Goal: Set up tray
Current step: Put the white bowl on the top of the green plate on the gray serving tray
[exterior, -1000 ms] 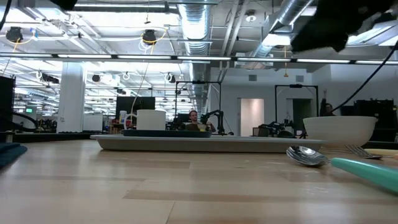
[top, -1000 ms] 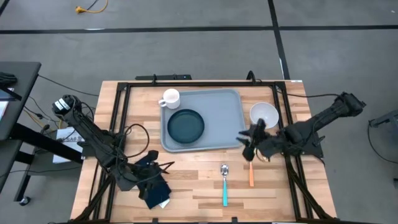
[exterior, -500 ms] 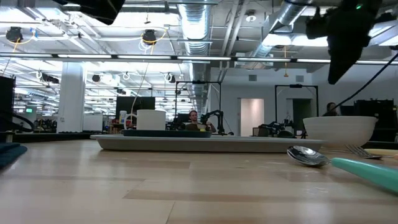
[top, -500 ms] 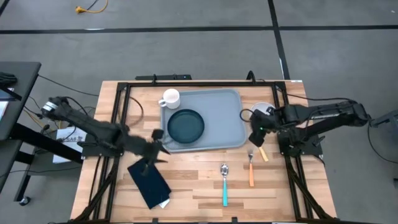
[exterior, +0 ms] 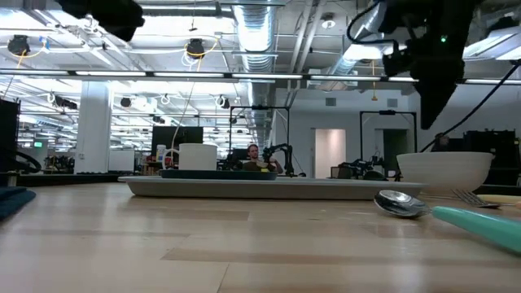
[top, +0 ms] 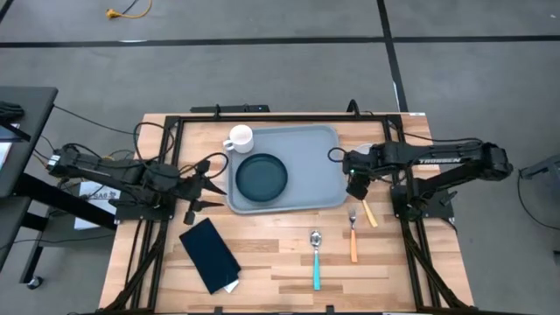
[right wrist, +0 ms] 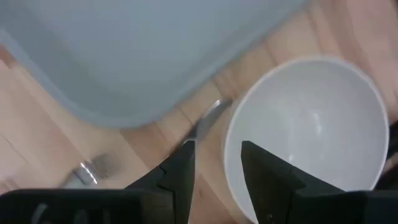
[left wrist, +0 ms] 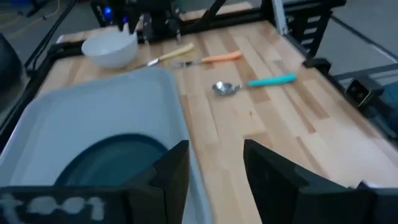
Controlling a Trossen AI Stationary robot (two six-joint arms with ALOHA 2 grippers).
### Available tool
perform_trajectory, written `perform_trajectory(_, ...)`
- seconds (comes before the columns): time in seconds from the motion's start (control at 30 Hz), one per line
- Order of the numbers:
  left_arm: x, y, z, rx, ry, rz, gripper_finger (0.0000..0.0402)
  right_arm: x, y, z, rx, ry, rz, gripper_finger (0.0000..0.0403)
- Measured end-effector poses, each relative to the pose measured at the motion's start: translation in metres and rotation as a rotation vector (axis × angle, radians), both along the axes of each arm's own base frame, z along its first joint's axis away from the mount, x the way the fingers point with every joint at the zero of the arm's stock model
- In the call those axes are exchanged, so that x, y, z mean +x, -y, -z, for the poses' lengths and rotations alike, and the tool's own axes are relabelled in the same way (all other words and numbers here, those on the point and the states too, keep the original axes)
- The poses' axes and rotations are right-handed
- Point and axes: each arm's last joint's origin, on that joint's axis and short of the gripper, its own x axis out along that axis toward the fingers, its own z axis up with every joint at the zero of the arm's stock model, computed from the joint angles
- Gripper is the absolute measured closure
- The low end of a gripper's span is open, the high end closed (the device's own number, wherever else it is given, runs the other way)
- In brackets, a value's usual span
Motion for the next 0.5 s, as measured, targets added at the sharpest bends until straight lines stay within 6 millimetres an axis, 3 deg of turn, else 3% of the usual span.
perform_trajectory(0.5, 0.000, -0.003, -0.001, 0.056, 0.082, -0.016, 0.0260, 0.013, 0.010, 0.028, 0.072, -0.220, -0.048, 0.0184)
